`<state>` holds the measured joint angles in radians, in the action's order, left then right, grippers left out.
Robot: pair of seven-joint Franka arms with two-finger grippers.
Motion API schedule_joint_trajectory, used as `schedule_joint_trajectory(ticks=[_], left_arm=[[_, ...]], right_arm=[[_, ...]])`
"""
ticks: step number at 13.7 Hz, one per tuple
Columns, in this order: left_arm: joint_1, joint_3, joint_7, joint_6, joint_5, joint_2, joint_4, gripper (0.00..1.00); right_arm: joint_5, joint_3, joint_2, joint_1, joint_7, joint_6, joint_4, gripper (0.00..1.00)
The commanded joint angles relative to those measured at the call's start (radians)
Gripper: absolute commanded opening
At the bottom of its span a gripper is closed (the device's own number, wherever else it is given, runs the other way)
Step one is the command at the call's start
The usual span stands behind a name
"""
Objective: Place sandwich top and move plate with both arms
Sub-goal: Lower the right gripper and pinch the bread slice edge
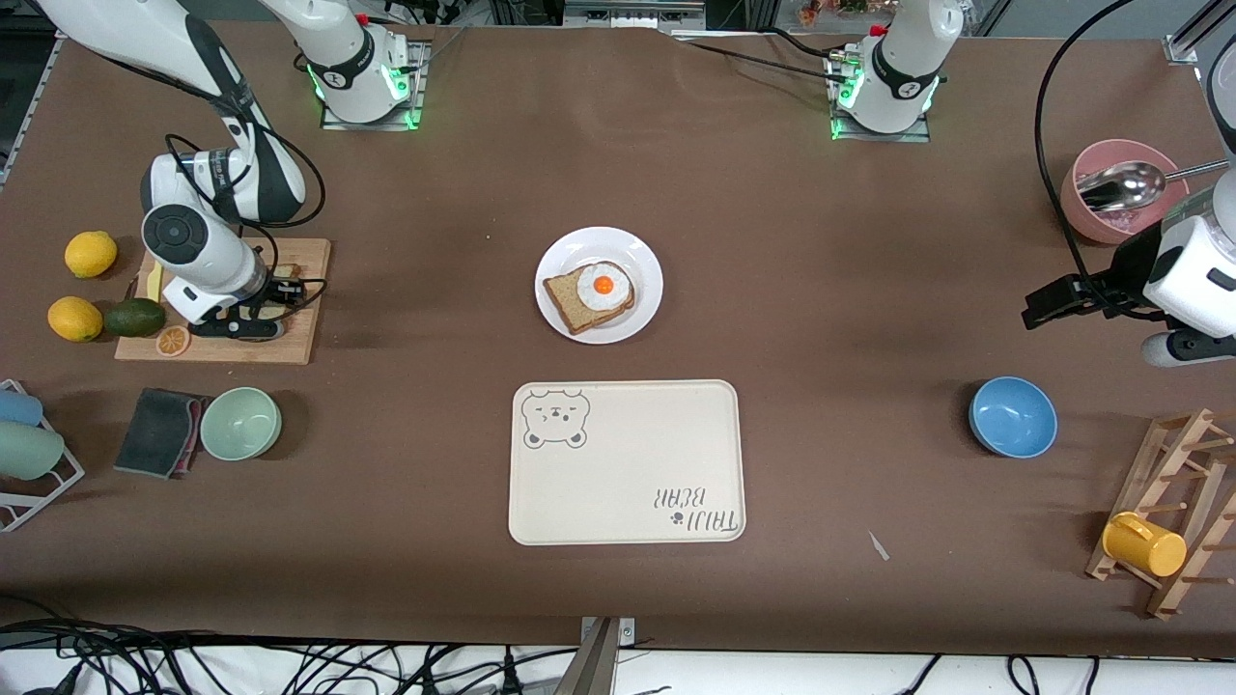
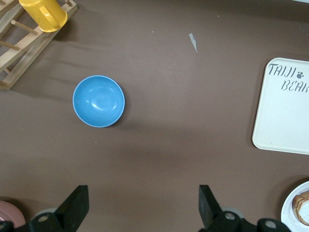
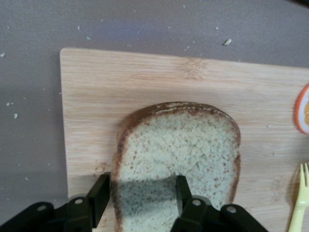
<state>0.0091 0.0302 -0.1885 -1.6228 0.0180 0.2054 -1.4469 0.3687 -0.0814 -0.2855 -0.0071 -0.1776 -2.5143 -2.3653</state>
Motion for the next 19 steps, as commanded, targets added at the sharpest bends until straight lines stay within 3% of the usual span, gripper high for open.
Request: schedule_joint_trajectory(ticks=[1,8,19], left_arm=[[0.008,-0.001,-0.002,0.014,0.025,-0.011,-0.004,1.00],[0.008,-0.003,-0.002,0.014,0.025,-0.009,-0.004,1.00],[0.008,-0.003,-0.003,0.014,0.025,-0.009,-0.004,1.00]], right_arm=[[0.041,0.002,0.002,0.010,-0.025,0.000,0.006,0.62],[0.088,0.002,-0.001,0.053,-0.085,0.077,0.031,0.51],[0.108,0.002,-0.043,0.045,-0.099,0.080,0.032,0.00]])
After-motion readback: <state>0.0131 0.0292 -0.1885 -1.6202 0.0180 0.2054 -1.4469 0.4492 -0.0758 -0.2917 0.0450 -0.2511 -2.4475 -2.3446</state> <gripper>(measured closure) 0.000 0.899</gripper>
